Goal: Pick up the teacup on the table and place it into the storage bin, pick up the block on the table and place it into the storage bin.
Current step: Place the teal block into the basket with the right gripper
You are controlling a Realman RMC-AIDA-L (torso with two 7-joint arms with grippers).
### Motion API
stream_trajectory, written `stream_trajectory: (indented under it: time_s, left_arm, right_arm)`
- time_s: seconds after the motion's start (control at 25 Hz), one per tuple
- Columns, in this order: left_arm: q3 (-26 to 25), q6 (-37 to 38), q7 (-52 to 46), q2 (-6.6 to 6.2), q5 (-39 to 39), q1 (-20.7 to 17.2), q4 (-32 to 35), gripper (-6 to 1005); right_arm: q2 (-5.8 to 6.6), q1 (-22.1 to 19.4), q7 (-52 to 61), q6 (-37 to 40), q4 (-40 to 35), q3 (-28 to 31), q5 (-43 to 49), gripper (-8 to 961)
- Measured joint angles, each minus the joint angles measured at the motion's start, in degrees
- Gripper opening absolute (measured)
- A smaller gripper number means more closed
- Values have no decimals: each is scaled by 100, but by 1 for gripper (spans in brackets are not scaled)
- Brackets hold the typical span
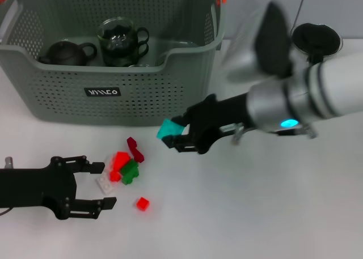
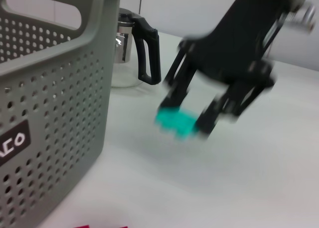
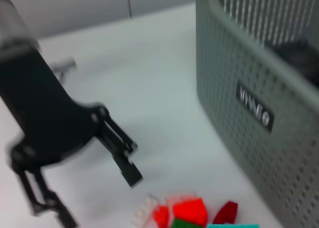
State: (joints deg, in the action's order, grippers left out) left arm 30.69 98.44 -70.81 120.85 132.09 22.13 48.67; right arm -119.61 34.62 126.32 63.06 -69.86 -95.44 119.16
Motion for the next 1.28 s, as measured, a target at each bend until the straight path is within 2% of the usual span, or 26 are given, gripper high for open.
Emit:
stream_trajectory:
  time_s: [0.12, 0.24, 0.44, 0.6, 0.8, 1.0, 1.12, 1.28]
  left_arm:
    - [-44, -1, -1, -2, 1, -17, 2, 827]
    - [-60, 0, -7, -9, 1, -26, 3, 827]
    - [-63, 49, -12, -10, 1, -22, 2, 827]
    - [-57, 95, -12, -20, 0, 17, 2, 827]
    - [-39, 112, -12, -22, -8, 26, 3, 827]
    - [-58, 181, 5, -25, -32, 27, 2, 827]
    - [-59, 191, 6, -26, -39, 31, 2, 827]
    - [-67, 193, -9, -33, -15, 52, 2, 827]
  right_arm:
    - [-11, -111, -2, 1038, -624, 762, -183, 420]
    - [-43, 0, 35, 1908, -1033, 1650, -619, 420]
    - [-45, 534, 224, 2212, -1246, 2545, -1072, 420]
    - [-48, 1311, 288, 1882, -779, 2917, -818, 420]
    - [-63, 2259, 355, 1141, 129, 2875, -6, 419]
    - [-65, 3178, 484, 71, 1609, 2785, 843, 419]
    - [-73, 3489, 500, -510, 2349, 2616, 1087, 421]
    - [-72, 3570, 631, -1139, 2812, 2245, 1130, 441]
